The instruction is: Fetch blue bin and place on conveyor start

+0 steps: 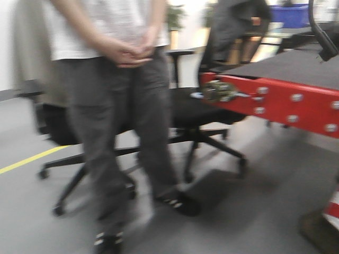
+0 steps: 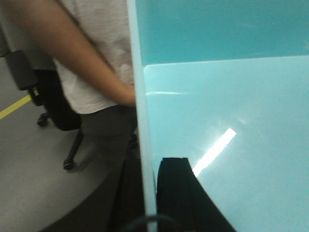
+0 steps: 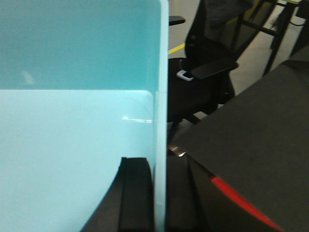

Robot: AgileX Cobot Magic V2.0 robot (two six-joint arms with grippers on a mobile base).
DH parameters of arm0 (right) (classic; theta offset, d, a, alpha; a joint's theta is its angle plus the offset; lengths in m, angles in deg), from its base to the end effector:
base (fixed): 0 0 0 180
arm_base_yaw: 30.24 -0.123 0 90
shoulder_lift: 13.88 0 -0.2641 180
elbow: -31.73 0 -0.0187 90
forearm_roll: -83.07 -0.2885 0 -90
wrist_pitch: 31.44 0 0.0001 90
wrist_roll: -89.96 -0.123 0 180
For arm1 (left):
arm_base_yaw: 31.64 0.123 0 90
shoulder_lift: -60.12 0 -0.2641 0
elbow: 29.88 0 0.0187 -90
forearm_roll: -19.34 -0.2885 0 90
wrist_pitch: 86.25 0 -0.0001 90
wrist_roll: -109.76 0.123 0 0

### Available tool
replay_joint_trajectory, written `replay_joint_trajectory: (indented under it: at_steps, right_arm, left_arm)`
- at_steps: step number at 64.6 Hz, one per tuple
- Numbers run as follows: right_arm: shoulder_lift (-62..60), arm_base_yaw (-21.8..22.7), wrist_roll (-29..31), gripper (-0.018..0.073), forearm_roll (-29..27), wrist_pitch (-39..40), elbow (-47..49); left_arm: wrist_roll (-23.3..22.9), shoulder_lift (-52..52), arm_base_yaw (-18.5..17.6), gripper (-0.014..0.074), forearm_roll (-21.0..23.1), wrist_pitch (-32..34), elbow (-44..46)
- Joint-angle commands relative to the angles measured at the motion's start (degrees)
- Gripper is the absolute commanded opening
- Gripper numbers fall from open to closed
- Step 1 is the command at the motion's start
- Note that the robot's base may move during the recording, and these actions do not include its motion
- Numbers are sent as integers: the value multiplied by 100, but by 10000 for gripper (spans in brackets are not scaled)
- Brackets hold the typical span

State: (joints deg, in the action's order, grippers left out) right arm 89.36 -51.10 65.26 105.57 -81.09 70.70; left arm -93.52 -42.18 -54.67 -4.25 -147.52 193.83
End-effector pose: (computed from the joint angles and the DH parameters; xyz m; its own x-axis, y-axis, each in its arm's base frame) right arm 0.4067 0.1166 0.4786 -0.3548 0.0370 -0.9342 -0.0280 0.9983 0.0502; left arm 0.3801 -0.1147 0.4937 -0.4353 -0.0165 -0.9001 -0.0059 0.9999 -0.0155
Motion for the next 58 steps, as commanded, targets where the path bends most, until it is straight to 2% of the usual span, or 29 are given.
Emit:
replay_joint_trajectory:
  at_steps: [1, 58]
  right_arm:
    - [-68, 14, 68, -162, 235, 258, 84]
    - [-68, 14, 68, -162, 230, 257, 84]
  left_arm:
    - [50, 88, 1, -111, -69, 132, 51]
    - [50, 88, 1, -111, -114, 129, 51]
